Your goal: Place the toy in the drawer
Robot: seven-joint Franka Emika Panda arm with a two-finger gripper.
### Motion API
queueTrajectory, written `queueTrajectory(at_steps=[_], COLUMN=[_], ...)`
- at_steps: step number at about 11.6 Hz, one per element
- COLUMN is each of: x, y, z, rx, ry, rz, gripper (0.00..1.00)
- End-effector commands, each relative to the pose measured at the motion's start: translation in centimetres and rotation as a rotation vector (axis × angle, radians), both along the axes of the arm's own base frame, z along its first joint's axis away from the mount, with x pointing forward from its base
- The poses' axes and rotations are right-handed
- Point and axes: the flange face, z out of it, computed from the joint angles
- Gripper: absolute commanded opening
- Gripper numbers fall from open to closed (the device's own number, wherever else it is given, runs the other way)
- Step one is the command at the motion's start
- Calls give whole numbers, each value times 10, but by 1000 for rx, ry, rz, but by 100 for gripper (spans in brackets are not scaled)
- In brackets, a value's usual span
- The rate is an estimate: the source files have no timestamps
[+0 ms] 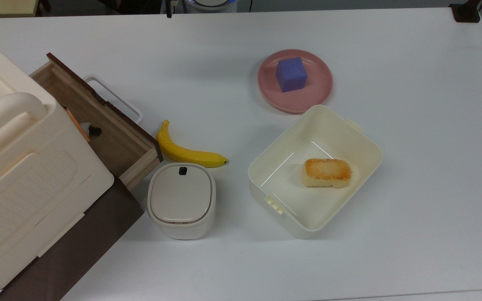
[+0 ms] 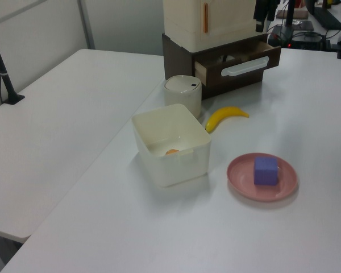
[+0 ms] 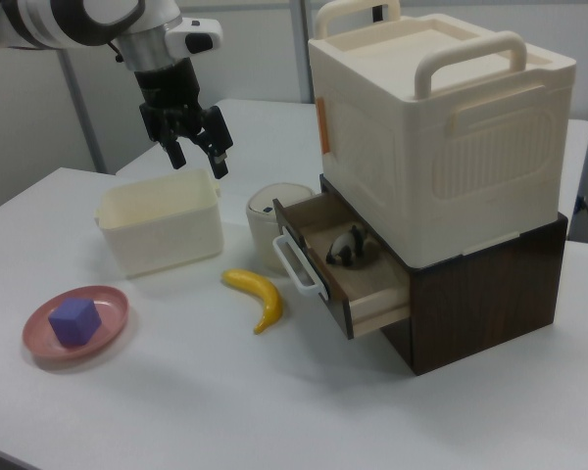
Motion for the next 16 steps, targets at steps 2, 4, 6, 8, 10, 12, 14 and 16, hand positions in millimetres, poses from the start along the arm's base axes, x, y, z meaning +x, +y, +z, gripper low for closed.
queueTrajectory(at_steps=[2, 4, 6, 8, 10, 12, 14, 16], x=[-6, -6, -6, -7, -7, -7, -9, -7], y=[4, 7, 7, 5, 5, 4, 0, 1], z=[1, 0, 0, 1, 1, 1, 2, 4], rx=[1, 2, 2, 2, 2, -3, 0, 0], ry=[15, 18, 23, 21, 21, 22, 31, 23], rz=[-20, -14, -14, -17, -15, -17, -24, -26], gripper=[100, 100, 100, 100, 100, 100, 100, 100])
